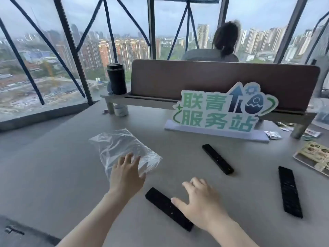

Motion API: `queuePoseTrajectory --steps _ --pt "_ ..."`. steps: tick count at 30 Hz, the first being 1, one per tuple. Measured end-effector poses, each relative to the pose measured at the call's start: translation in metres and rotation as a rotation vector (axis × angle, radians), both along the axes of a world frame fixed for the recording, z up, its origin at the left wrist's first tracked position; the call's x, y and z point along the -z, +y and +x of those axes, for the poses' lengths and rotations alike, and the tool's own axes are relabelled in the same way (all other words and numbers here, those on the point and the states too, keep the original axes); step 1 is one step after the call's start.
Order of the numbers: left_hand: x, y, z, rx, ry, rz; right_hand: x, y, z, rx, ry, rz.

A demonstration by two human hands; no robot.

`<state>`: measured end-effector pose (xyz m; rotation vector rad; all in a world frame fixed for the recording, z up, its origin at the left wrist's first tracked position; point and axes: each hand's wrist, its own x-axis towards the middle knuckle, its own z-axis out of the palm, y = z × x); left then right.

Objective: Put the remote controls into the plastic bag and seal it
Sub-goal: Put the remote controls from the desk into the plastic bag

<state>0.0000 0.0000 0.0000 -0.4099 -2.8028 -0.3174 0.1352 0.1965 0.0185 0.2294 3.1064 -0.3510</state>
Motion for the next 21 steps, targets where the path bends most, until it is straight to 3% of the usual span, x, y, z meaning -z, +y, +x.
queuePoseTrajectory --steps 3,8,14,21 --pt "0.009 -0.017 0.01 0.005 0.016 -0.046 0.013 -0.015 0.019 0.018 -0.099 0.033" --pt "0.009 -0.032 0.026 0.067 0.026 -0.123 0.01 -0.032 0.043 0.1 -0.175 -0.166" --pt "0.01 -0.031 0.051 0.154 0.021 -0.071 -0.003 -0.015 0.069 0.228 -0.122 -0.886" --pt "-0.02 0.011 0.089 0.306 0.138 0.186 -0.019 -0.038 0.025 0.349 -0.107 -1.25"
